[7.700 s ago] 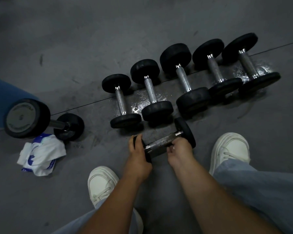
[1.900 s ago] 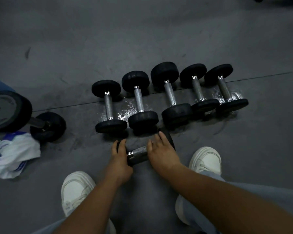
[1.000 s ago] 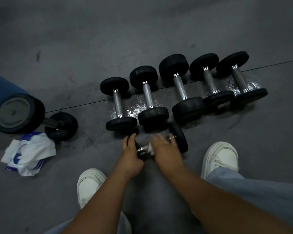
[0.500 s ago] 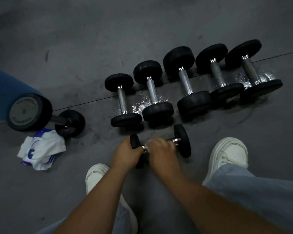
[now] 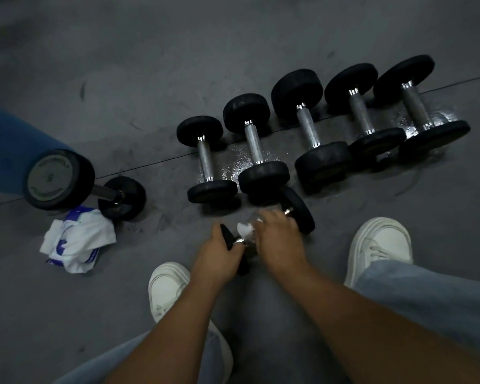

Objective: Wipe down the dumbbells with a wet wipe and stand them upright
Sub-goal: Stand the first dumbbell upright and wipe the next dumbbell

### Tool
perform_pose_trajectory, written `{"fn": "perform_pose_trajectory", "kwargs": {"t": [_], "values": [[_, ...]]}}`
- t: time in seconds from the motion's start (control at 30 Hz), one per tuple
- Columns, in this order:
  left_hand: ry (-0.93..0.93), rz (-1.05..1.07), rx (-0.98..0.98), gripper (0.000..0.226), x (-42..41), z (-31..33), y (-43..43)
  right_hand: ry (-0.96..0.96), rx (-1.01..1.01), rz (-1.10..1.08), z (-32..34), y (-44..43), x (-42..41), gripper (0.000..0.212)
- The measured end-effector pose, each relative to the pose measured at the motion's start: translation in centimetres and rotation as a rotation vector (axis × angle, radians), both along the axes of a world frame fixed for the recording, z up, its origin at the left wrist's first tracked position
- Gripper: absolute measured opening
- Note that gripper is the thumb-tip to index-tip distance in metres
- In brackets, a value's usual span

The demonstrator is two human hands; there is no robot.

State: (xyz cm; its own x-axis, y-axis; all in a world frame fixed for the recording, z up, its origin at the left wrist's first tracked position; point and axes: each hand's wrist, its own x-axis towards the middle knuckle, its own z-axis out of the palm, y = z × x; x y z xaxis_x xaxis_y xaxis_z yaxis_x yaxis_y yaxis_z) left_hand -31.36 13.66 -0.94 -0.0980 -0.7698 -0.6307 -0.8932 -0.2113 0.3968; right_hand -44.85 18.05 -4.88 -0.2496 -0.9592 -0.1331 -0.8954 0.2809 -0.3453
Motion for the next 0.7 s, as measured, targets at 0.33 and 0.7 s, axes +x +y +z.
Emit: {"fn": "perform_pose_trajectory", "kwargs": {"t": [0.33, 0.7], "values": [[0.092, 0.112, 0.059, 0.105, -1.6, 0.2, 3.9, -0.263, 0.183, 0.144, 0.4, 0.5, 1.0, 0.030], [0.028, -0.063, 0.026, 0.102, -0.5, -0.1, 0.4, -0.468, 0.190, -0.134, 2.0, 2.8, -0.3, 0.021]]}}
